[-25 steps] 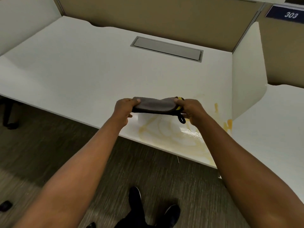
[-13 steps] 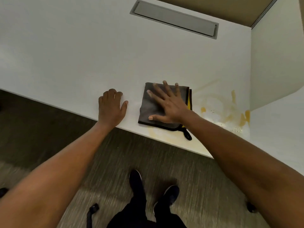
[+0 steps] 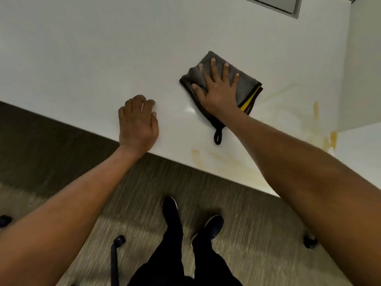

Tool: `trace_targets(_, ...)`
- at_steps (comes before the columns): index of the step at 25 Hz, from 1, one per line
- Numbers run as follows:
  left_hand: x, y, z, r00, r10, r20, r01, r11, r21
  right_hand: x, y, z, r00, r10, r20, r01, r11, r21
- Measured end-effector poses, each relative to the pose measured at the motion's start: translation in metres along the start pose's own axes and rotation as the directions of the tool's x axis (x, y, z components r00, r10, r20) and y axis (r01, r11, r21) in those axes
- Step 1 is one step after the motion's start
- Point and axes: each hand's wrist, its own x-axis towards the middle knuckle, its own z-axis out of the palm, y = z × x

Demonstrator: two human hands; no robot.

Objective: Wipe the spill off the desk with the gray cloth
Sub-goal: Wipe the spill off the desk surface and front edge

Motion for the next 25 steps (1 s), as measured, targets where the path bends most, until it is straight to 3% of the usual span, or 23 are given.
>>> trace_targets(4, 0.000, 0.002, -0.006, 1.000, -0.012, 0.024, 0.013, 0.999, -0.032, -0.108, -0.031, 0.022, 0.958, -0.285, -0.020, 0.284, 0.958, -0.037)
trace_targets(8, 0.000, 0.004, -0.007, 0.999, -0.010, 0.032, 0.010, 1.000, -0.015, -0.147, 0.028, 0.011, 0.839, -0.544, 0.033, 0.543, 0.831, -0.123)
trace_targets(10, 0.001, 0.003, -0.005, 0.999, -0.016, 0.038, 0.016, 1.000, -0.005, -0.111, 0.060, -0.005, 0.918, -0.396, 0.017, 0.395, 0.908, -0.141)
trace_targets(12, 0.001, 0.003, -0.004, 0.999, -0.018, 0.030, 0.018, 1.000, 0.005, -0.067, 0.064, -0.018, 0.999, -0.050, 0.010, 0.051, 0.997, -0.063)
trace_targets(14, 0.000, 0.003, -0.004, 1.000, -0.016, 0.023, 0.016, 1.000, 0.007, -0.041, 0.042, -0.016, 0.988, 0.149, 0.034, -0.149, 0.989, 0.001)
trace_targets(15, 0.000, 0.004, -0.004, 1.000, -0.015, 0.020, 0.015, 1.000, 0.006, -0.038, 0.026, -0.013, 0.988, 0.149, 0.044, -0.149, 0.989, 0.010)
trace_targets(20, 0.001, 0.003, -0.006, 1.000, 0.001, 0.029, -0.001, 1.000, 0.001, -0.119, -0.019, 0.016, 0.977, -0.211, -0.020, 0.210, 0.977, -0.033)
trace_targets(23, 0.001, 0.004, -0.006, 1.000, 0.008, 0.016, -0.008, 1.000, 0.007, -0.164, 0.019, 0.021, 0.905, -0.424, -0.005, 0.423, 0.903, -0.070)
trace_targets(25, 0.001, 0.004, -0.005, 1.000, 0.008, 0.010, -0.008, 1.000, 0.014, -0.155, 0.068, 0.005, 0.873, -0.487, 0.027, 0.487, 0.868, -0.101)
